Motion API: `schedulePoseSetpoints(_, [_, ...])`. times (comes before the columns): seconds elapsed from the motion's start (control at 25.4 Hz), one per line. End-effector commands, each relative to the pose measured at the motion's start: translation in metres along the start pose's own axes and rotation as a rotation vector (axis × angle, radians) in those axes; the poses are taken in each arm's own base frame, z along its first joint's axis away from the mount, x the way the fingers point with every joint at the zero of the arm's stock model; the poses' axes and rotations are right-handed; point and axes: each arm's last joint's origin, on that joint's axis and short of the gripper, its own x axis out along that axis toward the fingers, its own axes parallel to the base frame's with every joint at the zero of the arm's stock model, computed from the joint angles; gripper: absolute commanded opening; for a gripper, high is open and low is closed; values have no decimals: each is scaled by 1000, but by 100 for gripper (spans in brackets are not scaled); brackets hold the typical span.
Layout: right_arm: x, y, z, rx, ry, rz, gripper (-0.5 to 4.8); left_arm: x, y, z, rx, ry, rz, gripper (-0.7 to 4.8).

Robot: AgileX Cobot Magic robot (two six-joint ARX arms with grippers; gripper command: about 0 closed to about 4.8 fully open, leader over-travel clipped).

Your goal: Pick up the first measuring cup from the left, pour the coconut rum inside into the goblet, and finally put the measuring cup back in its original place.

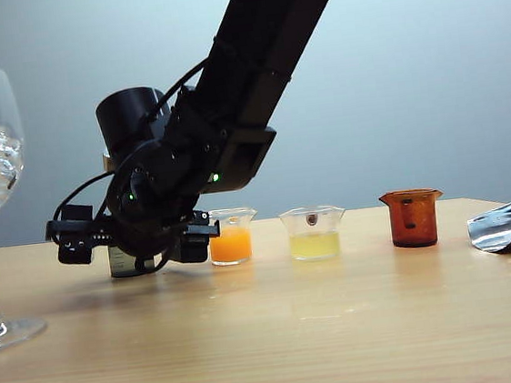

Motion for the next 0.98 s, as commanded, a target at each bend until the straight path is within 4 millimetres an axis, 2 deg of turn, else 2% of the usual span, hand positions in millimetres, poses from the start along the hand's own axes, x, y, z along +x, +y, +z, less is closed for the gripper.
schedulePoseSetpoints(0.04, [3, -1, -5, 27, 0, -1, 479, -2, 0, 2, 7, -12, 11, -5])
schedulePoseSetpoints(0.39, [4, 0, -5, 49, -25, 5, 479, -2, 0, 1, 30, -6, 21, -5])
schedulePoseSetpoints(0.43, [4, 0, -5, 56, -25, 5, 456, -2, 0, 1, 30, -5, 20, -5])
schedulePoseSetpoints(0.51, [4, 0, -5, 62, -24, 6, 370, -2, 0, 1, 29, -5, 20, -5])
schedulePoseSetpoints(0.63, [4, 0, -5, 61, -23, 7, 271, -2, 0, 1, 29, -4, 20, -5])
schedulePoseSetpoints(0.71, [4, 0, -6, 60, -19, 6, 229, -2, 0, 1, 29, -4, 20, -5])
schedulePoseSetpoints(0.98, [3, 0, -3, 29, -24, 8, 227, -2, 0, 1, 30, -5, 20, -5])
